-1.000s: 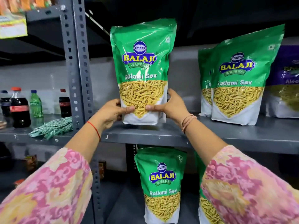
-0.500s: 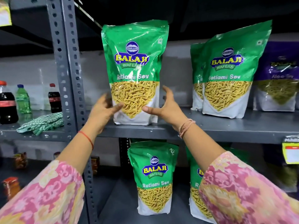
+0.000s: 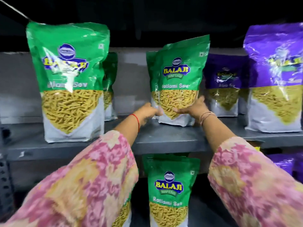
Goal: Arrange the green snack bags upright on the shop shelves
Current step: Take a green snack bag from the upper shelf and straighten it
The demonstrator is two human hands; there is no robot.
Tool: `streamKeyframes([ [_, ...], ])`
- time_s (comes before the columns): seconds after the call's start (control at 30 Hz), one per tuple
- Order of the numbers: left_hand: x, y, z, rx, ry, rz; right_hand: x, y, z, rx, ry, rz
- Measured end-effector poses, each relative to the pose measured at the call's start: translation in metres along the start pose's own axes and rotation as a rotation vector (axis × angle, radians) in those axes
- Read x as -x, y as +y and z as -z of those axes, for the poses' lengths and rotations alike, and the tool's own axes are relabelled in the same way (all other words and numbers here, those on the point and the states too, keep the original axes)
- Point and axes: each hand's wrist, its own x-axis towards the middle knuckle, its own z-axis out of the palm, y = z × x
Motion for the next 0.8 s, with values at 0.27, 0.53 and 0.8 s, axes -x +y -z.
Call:
streamKeyframes([
  [0.27, -0.019, 0.0, -0.016, 0.063, -0.072, 0.03, -0.007, 0.012, 0.006, -0.204, -0.05, 0.052],
  [0.53, 0.017, 0.009, -0.003, 0.223, 0.048, -0.271, 0.041, 0.0, 0.046, -0.451, -0.263, 0.137],
  [0.8, 0.038, -0.007, -0.02, 0.188, 0.03, -0.2, 0.063, 0.018, 0.053, -0.398, -0.34, 0.119],
])
